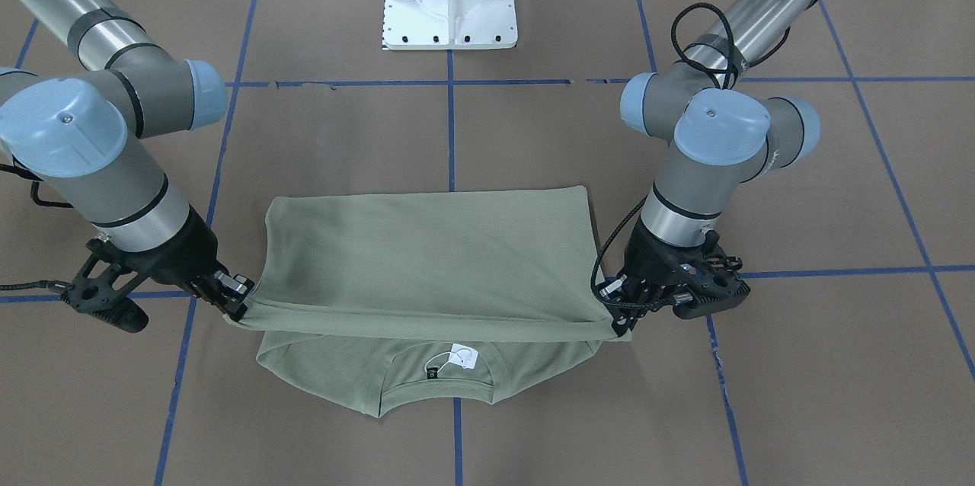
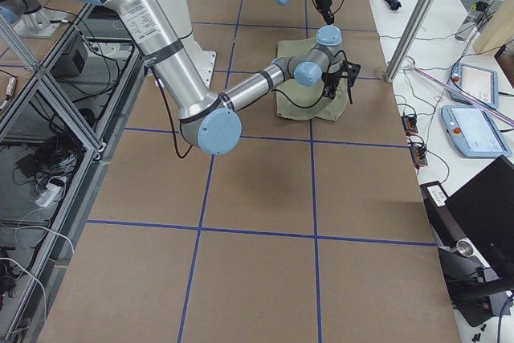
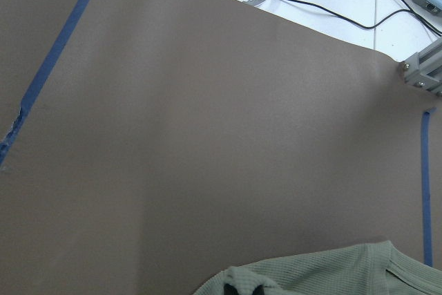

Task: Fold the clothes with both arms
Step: 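Lay the hem down past the collar and open both grippers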

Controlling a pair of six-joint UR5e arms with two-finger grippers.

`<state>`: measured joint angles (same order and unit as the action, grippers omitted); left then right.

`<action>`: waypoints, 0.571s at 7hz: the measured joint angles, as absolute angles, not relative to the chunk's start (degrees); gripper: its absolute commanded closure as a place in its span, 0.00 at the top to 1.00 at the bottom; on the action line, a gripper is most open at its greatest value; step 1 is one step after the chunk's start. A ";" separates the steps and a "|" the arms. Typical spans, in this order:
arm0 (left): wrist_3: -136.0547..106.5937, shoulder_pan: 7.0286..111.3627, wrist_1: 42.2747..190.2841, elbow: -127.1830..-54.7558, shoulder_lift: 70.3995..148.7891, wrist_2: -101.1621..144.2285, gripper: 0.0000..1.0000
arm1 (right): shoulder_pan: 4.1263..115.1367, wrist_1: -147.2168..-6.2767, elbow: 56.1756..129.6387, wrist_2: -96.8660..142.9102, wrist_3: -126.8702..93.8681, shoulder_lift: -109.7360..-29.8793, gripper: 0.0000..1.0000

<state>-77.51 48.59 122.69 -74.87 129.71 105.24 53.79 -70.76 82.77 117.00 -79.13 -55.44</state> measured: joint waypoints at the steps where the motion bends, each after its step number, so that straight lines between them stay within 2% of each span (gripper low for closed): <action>1: -77.54 47.95 123.15 -74.31 129.70 105.17 0.00 | 53.79 -70.76 80.67 116.95 -78.81 -53.70 0.00; 4: -80.37 45.81 123.53 -74.07 130.30 105.03 0.00 | 53.79 -70.68 75.57 116.58 -77.50 -50.39 0.00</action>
<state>-80.37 45.81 123.53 -74.07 130.30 105.03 53.79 -70.68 75.57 116.58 -77.50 -50.39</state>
